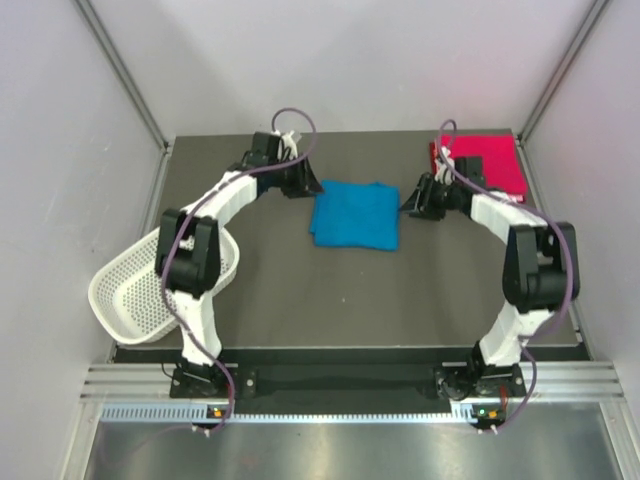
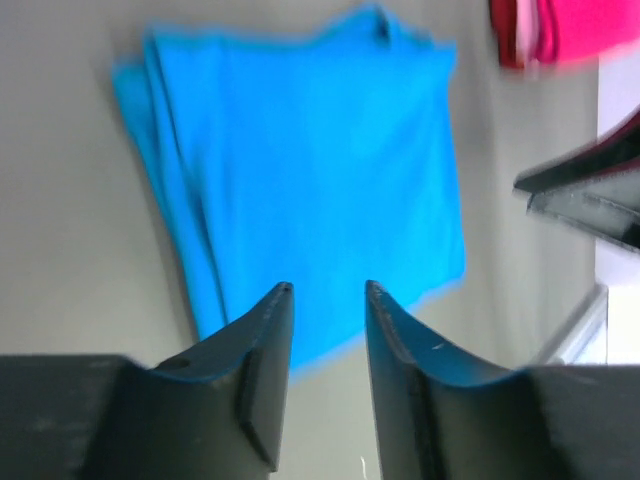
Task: Fold and stack the t-shirts
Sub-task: Fold the tshirt
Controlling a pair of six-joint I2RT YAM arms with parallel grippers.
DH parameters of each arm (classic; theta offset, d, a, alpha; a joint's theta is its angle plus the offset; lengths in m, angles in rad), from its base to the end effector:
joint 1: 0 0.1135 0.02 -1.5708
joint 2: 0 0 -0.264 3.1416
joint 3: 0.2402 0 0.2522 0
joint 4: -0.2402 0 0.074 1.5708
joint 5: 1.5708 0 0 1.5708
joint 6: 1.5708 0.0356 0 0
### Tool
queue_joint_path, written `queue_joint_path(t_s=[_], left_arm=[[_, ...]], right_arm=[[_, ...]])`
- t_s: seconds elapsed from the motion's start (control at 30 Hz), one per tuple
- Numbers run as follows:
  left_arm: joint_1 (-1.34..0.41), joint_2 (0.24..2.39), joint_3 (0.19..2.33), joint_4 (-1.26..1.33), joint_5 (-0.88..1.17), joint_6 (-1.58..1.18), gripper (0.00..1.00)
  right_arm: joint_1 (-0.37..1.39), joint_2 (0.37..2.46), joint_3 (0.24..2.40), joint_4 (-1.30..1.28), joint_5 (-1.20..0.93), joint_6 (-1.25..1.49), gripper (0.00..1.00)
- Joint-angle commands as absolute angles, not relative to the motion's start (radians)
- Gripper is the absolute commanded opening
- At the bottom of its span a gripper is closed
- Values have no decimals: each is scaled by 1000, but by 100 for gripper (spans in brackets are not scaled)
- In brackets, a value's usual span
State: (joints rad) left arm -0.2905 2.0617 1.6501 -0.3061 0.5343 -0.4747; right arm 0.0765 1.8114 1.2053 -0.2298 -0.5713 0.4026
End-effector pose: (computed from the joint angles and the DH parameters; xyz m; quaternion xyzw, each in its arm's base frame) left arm 0.4468 -0.1525 0.2345 0.0280 0.8844 -0.3719 0.2805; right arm 0.3855 0.0489 0.2025 0.0455 0.9000 0.3372 0.2724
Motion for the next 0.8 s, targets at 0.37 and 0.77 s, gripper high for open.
queue_joint_path(t_s=[0.37, 0.77], left_arm=[[-351, 1827, 1146, -164, 535, -477, 48], [-362, 1934, 1164, -94, 496, -468, 47]], right_arm=[[150, 1669, 948, -207, -551, 291, 50], [186, 1793, 945, -72, -578, 319, 43]])
